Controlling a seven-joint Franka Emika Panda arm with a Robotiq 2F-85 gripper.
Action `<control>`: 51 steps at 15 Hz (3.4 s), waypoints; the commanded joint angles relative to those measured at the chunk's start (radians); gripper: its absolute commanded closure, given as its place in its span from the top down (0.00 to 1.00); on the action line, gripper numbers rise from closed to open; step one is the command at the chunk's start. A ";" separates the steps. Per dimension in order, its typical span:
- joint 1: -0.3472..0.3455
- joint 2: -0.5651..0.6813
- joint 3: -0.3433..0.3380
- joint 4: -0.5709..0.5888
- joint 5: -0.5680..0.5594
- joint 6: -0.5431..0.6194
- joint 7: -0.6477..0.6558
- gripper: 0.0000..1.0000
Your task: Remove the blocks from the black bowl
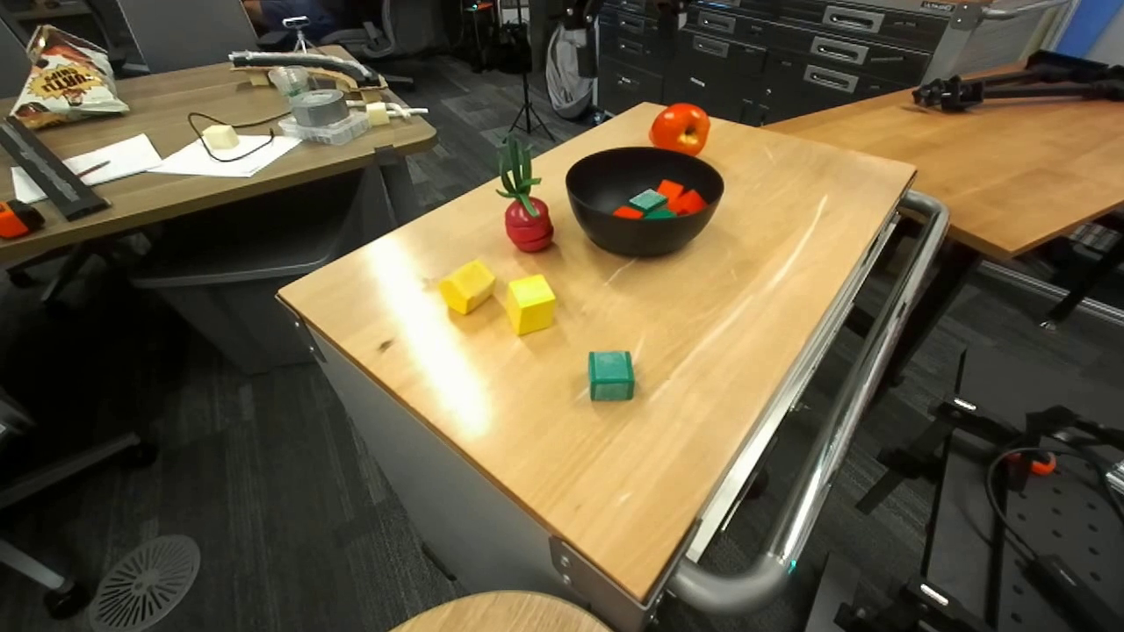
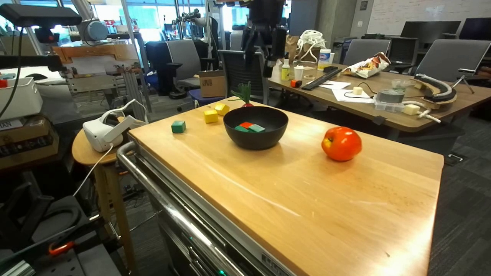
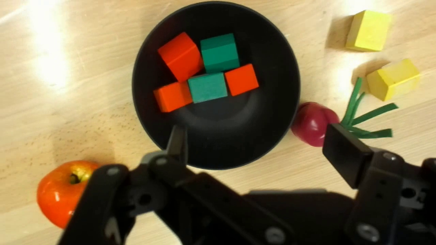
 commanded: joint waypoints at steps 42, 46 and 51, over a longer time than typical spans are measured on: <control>0.086 0.168 -0.072 -0.208 -0.095 0.369 0.720 0.26; 0.089 0.163 -0.077 -0.221 -0.105 0.422 0.726 0.09; 0.083 0.123 -0.080 -0.241 -0.097 0.471 0.710 0.11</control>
